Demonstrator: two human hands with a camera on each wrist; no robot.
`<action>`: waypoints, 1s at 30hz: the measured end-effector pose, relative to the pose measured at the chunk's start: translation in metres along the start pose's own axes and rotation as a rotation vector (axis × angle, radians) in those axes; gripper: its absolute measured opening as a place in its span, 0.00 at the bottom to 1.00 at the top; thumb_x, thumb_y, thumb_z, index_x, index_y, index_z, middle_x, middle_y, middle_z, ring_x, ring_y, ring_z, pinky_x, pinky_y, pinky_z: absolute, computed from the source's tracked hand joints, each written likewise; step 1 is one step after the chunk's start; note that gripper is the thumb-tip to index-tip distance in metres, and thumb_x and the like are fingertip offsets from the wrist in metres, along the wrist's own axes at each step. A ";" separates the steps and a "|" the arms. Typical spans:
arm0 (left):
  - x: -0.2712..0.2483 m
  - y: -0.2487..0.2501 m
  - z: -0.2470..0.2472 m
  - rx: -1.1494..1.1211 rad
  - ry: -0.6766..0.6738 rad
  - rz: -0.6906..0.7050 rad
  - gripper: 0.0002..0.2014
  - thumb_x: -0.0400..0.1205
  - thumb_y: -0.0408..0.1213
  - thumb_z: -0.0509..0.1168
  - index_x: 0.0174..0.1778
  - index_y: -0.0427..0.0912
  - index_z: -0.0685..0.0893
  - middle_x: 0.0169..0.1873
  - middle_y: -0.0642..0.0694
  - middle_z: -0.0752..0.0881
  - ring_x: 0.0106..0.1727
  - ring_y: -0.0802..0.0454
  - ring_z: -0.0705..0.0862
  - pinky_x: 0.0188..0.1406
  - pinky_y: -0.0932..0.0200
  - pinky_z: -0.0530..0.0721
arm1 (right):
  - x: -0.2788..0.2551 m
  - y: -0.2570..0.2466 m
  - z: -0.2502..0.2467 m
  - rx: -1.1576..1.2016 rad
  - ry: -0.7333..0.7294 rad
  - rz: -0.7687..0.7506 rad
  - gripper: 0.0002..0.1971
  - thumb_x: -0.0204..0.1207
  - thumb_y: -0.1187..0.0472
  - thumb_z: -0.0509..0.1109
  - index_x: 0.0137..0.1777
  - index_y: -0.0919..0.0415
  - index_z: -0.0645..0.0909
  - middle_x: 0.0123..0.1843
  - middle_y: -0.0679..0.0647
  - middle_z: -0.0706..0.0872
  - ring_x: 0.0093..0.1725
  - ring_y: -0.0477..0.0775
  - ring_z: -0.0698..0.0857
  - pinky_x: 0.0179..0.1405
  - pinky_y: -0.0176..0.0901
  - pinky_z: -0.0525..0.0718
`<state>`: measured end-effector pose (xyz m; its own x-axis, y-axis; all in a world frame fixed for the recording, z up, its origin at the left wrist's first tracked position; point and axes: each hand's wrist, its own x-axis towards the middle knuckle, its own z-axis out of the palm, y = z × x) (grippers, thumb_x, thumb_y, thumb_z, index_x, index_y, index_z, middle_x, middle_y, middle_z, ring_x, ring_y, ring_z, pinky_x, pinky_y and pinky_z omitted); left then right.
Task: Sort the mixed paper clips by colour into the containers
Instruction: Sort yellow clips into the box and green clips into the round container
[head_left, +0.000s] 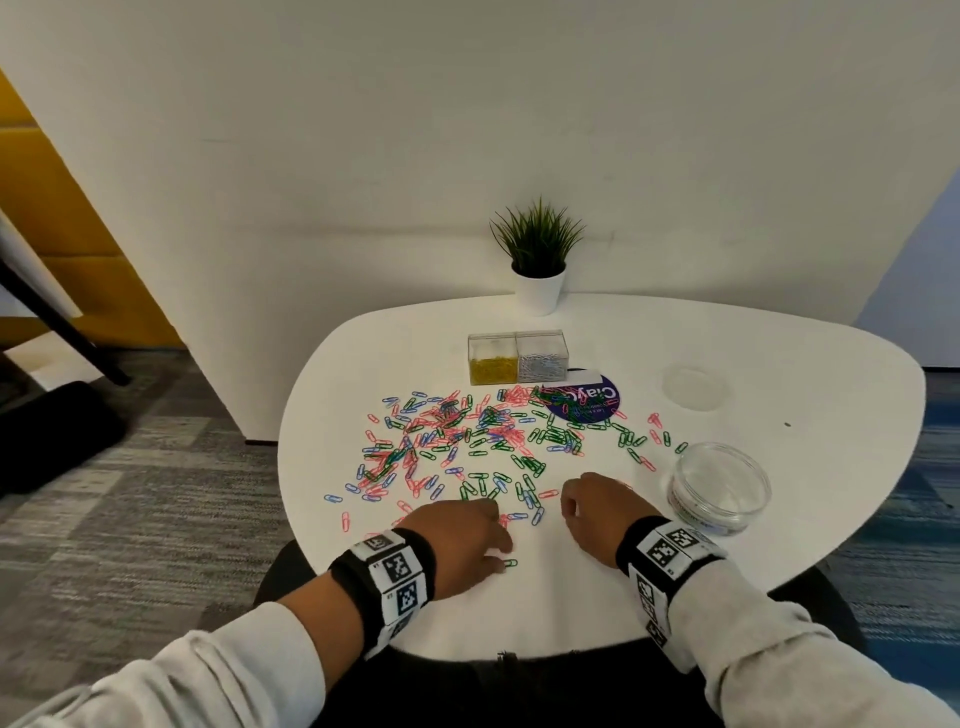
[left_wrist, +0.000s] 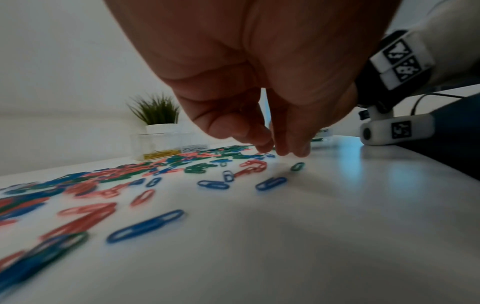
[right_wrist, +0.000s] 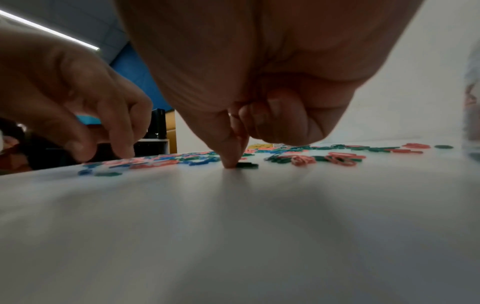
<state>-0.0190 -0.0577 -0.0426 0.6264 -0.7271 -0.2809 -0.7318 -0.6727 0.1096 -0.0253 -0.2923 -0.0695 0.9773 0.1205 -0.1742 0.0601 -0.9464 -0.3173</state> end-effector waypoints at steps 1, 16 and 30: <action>0.002 0.004 0.002 0.021 -0.016 0.018 0.17 0.86 0.53 0.59 0.69 0.54 0.82 0.62 0.50 0.77 0.60 0.44 0.81 0.54 0.50 0.82 | -0.001 0.002 -0.002 0.025 0.008 0.010 0.03 0.80 0.57 0.67 0.51 0.50 0.76 0.50 0.47 0.76 0.51 0.52 0.81 0.52 0.42 0.79; -0.002 0.003 -0.011 -0.085 0.169 -0.123 0.07 0.82 0.42 0.57 0.48 0.47 0.79 0.41 0.49 0.84 0.43 0.46 0.82 0.43 0.50 0.84 | -0.003 0.006 -0.022 0.050 -0.046 0.119 0.07 0.74 0.55 0.65 0.36 0.53 0.71 0.40 0.49 0.80 0.38 0.50 0.77 0.35 0.42 0.74; -0.059 -0.138 -0.043 -1.400 0.693 -0.837 0.09 0.82 0.33 0.62 0.36 0.39 0.83 0.27 0.47 0.75 0.24 0.51 0.68 0.22 0.64 0.64 | 0.014 0.025 -0.054 1.185 0.182 0.415 0.06 0.77 0.68 0.63 0.39 0.59 0.75 0.33 0.55 0.75 0.28 0.51 0.72 0.26 0.40 0.70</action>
<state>0.0562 0.0723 0.0003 0.9365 0.1700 -0.3068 0.3369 -0.1926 0.9216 0.0008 -0.3308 -0.0291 0.8983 -0.2514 -0.3602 -0.3826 -0.0446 -0.9229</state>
